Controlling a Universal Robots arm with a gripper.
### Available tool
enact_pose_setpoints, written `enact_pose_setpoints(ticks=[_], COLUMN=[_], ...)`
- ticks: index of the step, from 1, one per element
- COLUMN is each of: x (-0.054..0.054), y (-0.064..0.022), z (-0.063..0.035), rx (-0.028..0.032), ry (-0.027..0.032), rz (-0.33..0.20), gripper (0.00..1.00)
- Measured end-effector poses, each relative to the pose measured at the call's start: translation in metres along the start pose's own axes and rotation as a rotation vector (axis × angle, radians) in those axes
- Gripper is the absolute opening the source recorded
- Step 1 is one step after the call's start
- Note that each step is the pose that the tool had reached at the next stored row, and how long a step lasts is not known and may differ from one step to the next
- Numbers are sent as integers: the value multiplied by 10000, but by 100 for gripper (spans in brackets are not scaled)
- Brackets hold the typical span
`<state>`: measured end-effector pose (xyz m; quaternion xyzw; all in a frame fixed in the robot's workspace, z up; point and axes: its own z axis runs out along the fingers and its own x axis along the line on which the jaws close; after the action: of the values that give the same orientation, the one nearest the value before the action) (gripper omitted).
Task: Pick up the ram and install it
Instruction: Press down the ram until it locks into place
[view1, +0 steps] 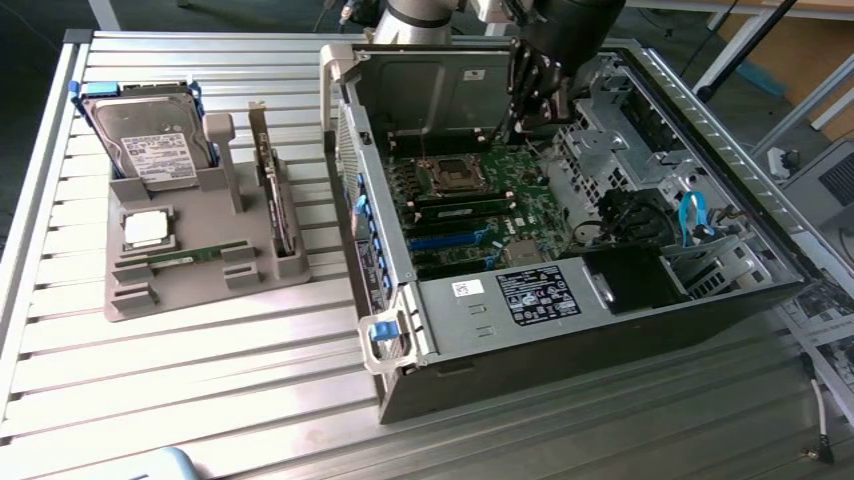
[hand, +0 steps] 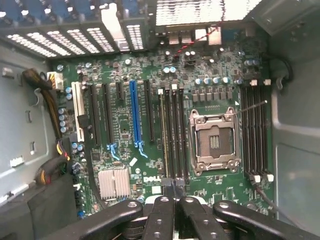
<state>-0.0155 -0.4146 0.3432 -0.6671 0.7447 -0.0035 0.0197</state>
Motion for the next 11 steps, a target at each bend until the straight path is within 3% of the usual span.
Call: enact_pose_setpoints(ticks=[11], x=[0], y=[0], z=[0], rx=[45], ry=[57], rz=[1844], gripper=[10])
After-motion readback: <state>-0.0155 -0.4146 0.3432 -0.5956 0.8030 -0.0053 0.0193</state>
